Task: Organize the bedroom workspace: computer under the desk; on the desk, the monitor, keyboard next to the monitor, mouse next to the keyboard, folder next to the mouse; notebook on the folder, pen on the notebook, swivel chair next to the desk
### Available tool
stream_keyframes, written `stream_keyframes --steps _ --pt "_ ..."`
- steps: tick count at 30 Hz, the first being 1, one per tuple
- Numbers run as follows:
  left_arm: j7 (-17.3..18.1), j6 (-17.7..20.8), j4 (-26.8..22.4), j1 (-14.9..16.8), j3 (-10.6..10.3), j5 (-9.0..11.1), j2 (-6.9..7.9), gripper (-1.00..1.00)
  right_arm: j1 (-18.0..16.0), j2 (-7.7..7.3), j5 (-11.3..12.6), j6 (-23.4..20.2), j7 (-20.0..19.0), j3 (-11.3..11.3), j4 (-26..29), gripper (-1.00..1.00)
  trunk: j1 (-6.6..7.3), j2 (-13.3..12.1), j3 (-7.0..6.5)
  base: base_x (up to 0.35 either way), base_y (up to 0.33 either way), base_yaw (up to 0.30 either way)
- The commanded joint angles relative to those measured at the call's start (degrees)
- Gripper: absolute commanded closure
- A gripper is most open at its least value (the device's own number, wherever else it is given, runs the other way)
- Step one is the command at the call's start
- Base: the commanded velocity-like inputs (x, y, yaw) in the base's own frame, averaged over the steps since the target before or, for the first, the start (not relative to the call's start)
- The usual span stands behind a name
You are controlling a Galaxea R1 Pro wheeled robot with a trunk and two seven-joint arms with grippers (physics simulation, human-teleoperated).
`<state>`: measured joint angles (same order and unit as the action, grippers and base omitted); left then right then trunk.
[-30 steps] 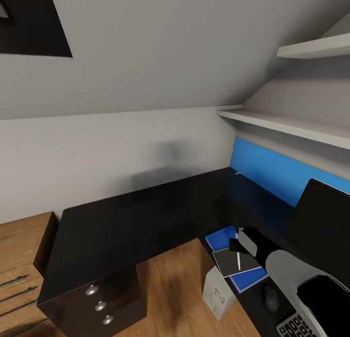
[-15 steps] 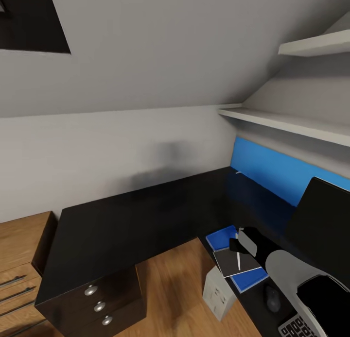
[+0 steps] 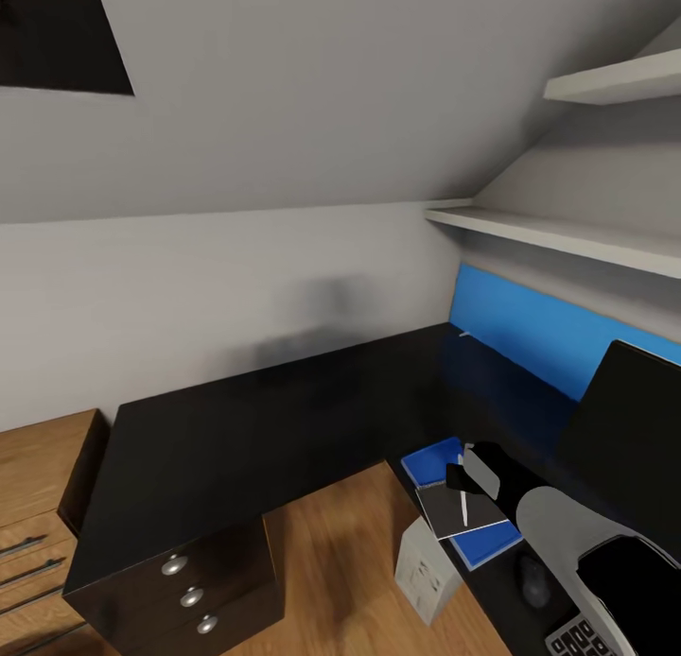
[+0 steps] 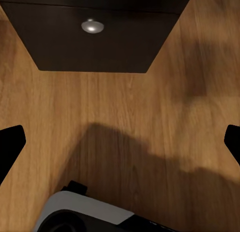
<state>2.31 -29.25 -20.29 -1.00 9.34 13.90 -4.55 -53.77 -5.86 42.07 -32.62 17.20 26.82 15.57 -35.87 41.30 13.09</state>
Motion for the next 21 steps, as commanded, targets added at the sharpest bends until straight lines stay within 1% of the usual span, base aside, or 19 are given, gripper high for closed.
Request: stream_keyframes --steps 1,4,21 --pt "0.2 0.0 -0.1 0.0 0.1 0.4 -0.02 -1.00 0.0 -0.04 0.6 -0.2 0.5 0.4 0.2 1.00 -0.24 0.5 0.26 0.000 0.000 0.000" --pt "0.2 0.0 -0.1 0.0 0.1 0.4 -0.02 -1.00 0.0 -0.05 0.6 -0.2 0.5 0.4 0.2 1.00 -0.90 1.7 0.80 0.000 0.000 0.000" --pt "0.2 0.0 -0.1 0.0 0.1 0.4 -0.02 -1.00 0.0 -0.02 0.6 -0.3 0.5 0.4 0.2 1.00 -0.90 1.7 0.80 0.000 0.000 0.000"
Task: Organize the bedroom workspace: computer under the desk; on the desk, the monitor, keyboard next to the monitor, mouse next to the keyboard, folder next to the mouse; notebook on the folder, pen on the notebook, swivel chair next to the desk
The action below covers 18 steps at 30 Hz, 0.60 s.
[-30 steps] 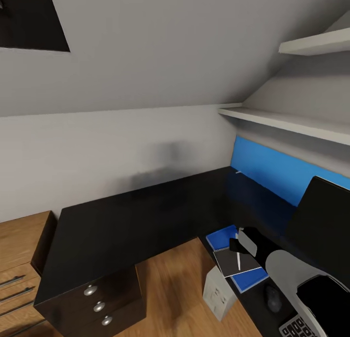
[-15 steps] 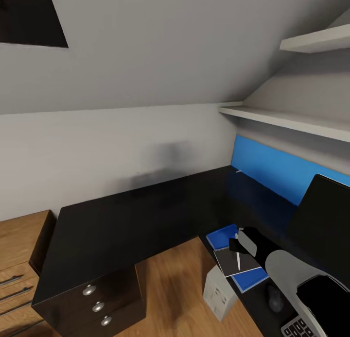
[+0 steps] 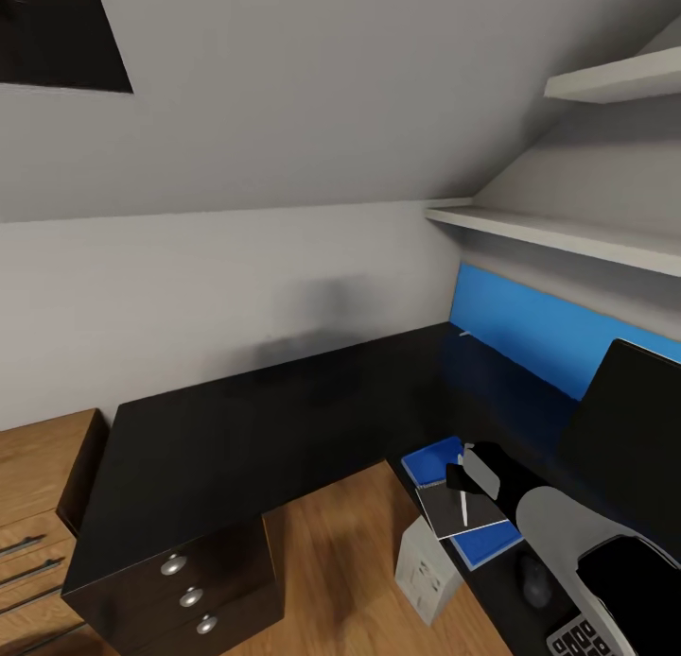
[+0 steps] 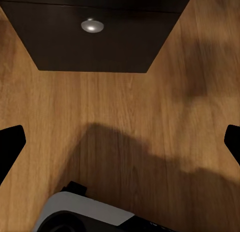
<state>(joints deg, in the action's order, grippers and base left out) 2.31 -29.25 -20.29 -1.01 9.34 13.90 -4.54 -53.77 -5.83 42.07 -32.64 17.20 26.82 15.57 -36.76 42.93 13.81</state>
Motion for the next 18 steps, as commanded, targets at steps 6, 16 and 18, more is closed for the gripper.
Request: stream_keyframes --steps 6,16,18 --pt "0.2 0.0 -0.1 0.0 0.1 0.4 -0.03 -1.00 0.0 -0.06 0.6 -0.2 0.5 0.4 0.2 1.00 -0.01 0.1 0.07 0.000 0.000 0.000" --pt "0.2 0.0 -0.1 0.0 0.1 0.4 -0.03 -1.00 0.0 -0.06 0.7 -0.2 0.5 0.4 0.1 1.00 -0.01 0.1 0.07 0.000 0.000 0.000" --pt "0.3 0.0 -0.1 0.0 0.1 0.4 -0.03 -1.00 0.0 -0.06 0.7 -0.2 0.5 0.4 0.1 1.00 -0.01 0.1 0.07 0.000 0.000 0.000"
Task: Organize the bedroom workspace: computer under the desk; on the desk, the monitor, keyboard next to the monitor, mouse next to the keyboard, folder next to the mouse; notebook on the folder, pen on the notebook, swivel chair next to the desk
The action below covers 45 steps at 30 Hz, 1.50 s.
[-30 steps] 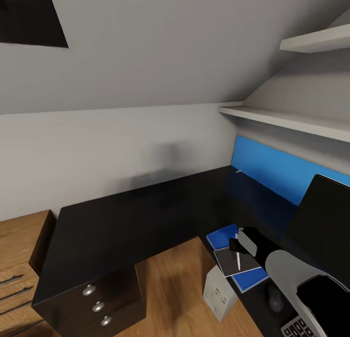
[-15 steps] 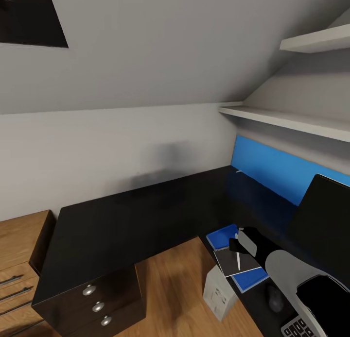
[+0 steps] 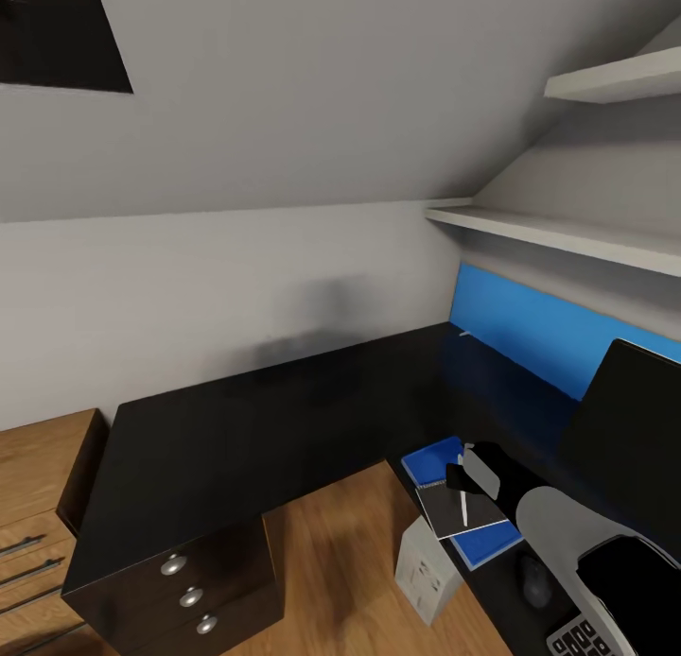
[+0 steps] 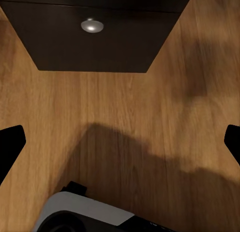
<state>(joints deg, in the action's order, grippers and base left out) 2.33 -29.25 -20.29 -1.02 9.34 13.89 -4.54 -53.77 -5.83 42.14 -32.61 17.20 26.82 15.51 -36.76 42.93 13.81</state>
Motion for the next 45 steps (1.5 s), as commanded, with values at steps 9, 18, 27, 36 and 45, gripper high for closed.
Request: stream_keyframes --steps 9,18,27,36,45 --pt "0.4 0.0 -0.1 0.0 0.1 0.4 -0.03 -1.00 0.0 -0.07 0.7 -0.2 0.5 0.4 0.1 -1.00 1.08 -1.9 -0.83 0.000 0.000 0.000" --pt "0.4 0.0 -0.1 0.0 0.1 0.4 -0.03 -1.00 0.0 -0.12 0.7 -0.3 -0.8 0.4 0.1 -1.00 3.06 -5.6 -2.44 0.000 0.000 0.000" --pt "0.4 0.0 -0.1 0.0 0.1 0.4 -0.03 -1.00 0.0 -0.20 0.6 -0.3 -2.4 0.4 0.1 -1.00 5.04 -9.2 -4.06 0.000 0.000 0.000" --pt "0.4 0.0 -0.1 0.0 0.1 0.4 -0.03 -1.00 0.0 -0.09 0.6 -0.2 -2.4 0.4 0.2 -1.00 7.01 -12.8 -5.67 0.000 0.000 0.000" --pt "0.4 0.0 -0.1 0.0 0.1 0.4 -0.03 -1.00 0.0 1.19 0.6 0.8 -2.3 0.4 0.6 -1.00 7.23 -13.2 -5.85 0.000 0.000 0.055"
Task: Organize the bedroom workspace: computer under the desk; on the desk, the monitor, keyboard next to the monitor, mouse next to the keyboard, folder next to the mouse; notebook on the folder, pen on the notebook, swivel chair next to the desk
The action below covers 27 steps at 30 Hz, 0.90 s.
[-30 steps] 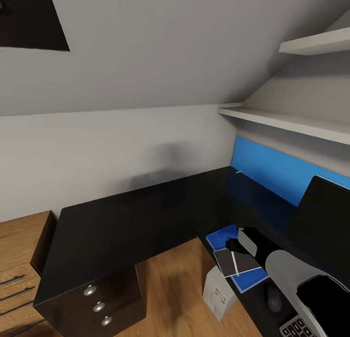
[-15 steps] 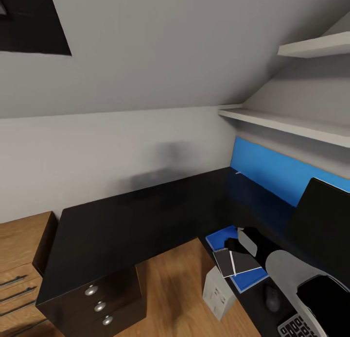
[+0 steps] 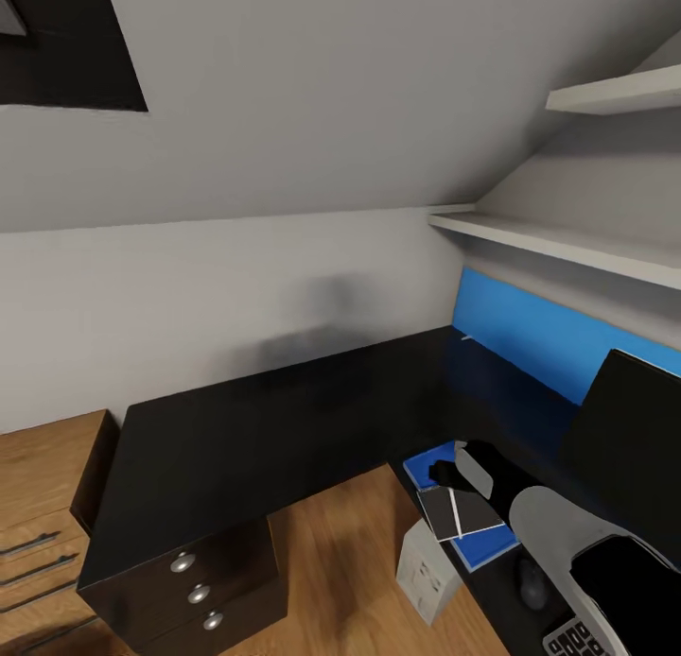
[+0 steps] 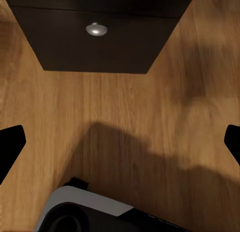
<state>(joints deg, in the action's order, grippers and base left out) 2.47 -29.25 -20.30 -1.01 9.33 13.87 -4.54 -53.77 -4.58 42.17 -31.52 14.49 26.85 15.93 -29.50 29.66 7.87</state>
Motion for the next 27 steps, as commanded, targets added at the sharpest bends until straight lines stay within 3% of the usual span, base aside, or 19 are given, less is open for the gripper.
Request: stream_keyframes --steps 1,8,22,27 --pt "0.3 0.0 -0.1 0.0 0.1 0.4 -0.03 -1.00 0.0 0.27 0.6 0.2 0.5 0.4 0.2 -1.00 -0.03 0.1 0.09 0.000 0.000 0.187" --pt "0.3 0.0 -0.1 0.0 0.1 0.4 -0.03 -1.00 0.0 2.27 0.4 3.0 0.8 0.4 0.0 -1.00 -0.03 0.1 0.09 0.000 0.000 0.245" --pt "0.3 0.0 0.0 0.0 0.1 0.4 0.17 -1.00 0.0 2.93 0.3 3.7 0.7 0.5 -0.1 -1.00 -0.03 0.1 0.09 0.000 0.000 0.274" --pt "0.3 0.0 0.0 0.0 0.1 0.4 0.27 -1.00 0.0 3.82 0.2 3.7 0.7 0.6 -0.1 -1.00 -0.03 0.1 0.10 0.000 0.000 0.277"
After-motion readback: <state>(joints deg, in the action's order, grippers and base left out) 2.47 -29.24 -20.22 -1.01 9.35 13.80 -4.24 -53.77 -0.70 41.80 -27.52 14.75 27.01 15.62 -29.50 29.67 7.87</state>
